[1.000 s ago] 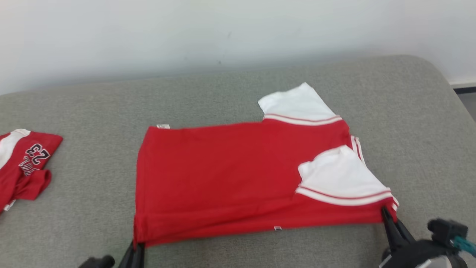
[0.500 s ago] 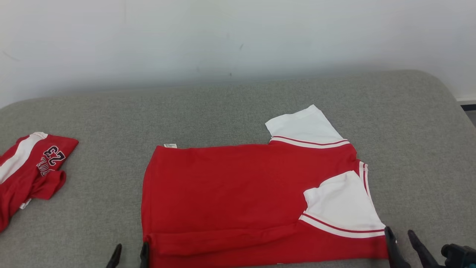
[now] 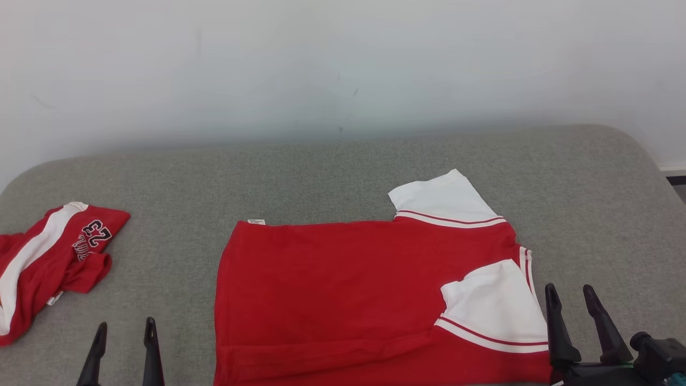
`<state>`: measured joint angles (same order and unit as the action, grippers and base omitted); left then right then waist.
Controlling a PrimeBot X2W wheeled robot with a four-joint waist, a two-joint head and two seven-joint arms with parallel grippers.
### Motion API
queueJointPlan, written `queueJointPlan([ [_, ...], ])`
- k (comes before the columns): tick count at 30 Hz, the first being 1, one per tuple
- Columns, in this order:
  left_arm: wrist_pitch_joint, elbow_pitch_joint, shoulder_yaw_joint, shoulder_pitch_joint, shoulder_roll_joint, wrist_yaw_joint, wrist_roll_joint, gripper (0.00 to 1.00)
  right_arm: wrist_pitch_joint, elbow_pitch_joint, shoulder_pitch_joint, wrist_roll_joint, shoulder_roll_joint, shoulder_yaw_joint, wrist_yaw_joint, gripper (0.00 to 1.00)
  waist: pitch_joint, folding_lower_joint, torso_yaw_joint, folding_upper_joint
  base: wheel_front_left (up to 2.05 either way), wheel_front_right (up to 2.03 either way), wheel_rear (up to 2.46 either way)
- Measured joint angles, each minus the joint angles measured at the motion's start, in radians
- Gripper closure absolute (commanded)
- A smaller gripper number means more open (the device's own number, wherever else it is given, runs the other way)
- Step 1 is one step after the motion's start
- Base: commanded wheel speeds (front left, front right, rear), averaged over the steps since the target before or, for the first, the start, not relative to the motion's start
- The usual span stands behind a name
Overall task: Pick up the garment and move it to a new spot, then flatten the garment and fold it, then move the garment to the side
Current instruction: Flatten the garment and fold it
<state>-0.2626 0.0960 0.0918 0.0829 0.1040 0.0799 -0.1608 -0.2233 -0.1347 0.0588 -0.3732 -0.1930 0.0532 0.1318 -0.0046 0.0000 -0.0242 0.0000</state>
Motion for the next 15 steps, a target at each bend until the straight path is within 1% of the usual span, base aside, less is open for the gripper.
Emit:
queueJointPlan([
  [2, 0.0, -0.014, 0.009, 0.001, 0.004, -0.005, 0.043, 0.0, -0.017, 0.006, -0.006, 0.009, 0.01, -0.003, 0.0, 0.0, -0.004, 0.0, 0.002, 0.0, 0.0, 0.0, 0.0],
  [6, 0.0, -0.029, 0.031, 0.006, -0.005, -0.009, 0.056, 0.0, -0.033, 0.005, -0.009, 0.023, 0.033, -0.006, 0.0, 0.0, -0.01, 0.0, 0.008, 0.0, 0.0, 0.0, 0.0],
  [11, 0.0, -0.011, 0.039, 0.02, -0.012, 0.001, 0.071, 0.0, -0.038, -0.006, -0.008, 0.063, 0.056, -0.015, 0.0, 0.0, -0.017, 0.0, 0.012, 0.0, 0.0, 0.0, 0.0],
  [15, 0.0, 0.032, 0.016, 0.04, -0.008, 0.018, 0.087, 0.0, -0.039, -0.005, 0.002, 0.104, 0.071, -0.016, 0.0, 0.0, -0.024, 0.0, 0.016, 0.0, 0.0, 0.0, 0.0],
])
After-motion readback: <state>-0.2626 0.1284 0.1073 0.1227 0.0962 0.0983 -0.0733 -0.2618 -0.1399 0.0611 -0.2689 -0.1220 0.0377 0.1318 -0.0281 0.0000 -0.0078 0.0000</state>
